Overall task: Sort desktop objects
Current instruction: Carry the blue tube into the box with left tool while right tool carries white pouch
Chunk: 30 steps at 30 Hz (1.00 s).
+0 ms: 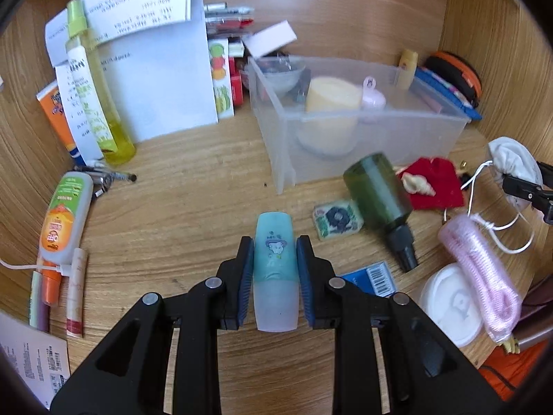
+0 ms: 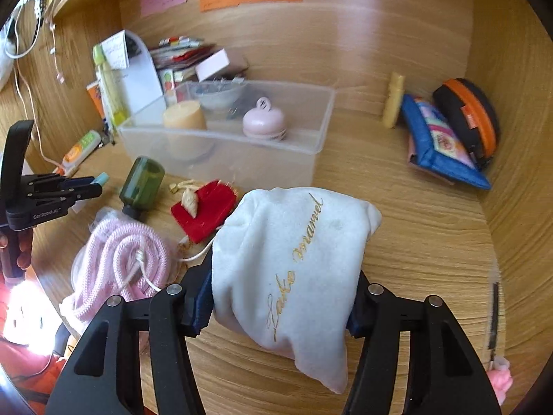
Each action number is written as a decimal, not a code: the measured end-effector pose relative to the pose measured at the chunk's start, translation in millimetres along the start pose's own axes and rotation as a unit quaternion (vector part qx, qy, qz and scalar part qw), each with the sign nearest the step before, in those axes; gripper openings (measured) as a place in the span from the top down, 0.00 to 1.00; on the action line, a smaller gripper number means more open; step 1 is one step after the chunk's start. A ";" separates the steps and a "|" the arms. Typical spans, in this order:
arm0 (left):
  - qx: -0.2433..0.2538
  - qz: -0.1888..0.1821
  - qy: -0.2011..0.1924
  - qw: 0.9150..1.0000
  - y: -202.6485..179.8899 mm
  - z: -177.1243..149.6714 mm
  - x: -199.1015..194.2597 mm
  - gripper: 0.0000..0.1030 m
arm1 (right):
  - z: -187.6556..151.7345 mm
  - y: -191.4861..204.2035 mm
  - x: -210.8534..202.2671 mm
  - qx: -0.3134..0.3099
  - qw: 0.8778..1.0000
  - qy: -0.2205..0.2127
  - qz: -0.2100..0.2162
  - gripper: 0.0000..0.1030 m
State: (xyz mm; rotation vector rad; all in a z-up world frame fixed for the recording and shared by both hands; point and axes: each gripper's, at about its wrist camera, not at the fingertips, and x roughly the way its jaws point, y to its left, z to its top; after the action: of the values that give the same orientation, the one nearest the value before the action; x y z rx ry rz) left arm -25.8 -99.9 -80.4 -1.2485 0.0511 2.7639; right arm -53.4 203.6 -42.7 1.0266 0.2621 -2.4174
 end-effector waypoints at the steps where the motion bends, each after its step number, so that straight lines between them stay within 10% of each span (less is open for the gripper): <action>1: -0.001 -0.001 -0.004 1.000 -0.1 1.5 -2.6 0.77 | 1.9 -1.3 -4.0 0.001 1.000 -0.006 -0.003 0.48; 30: -0.044 -0.043 -0.123 0.991 2.8 71.8 -33.1 0.77 | 94.4 -4.8 -25.3 -0.029 0.991 -0.130 0.021 0.47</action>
State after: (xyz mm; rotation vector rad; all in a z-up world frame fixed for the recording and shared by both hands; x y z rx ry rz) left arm -58.0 -100.1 -8.2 -0.8954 -0.1435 2.8482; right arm -99.4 183.3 41.2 0.6754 0.2166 -2.4565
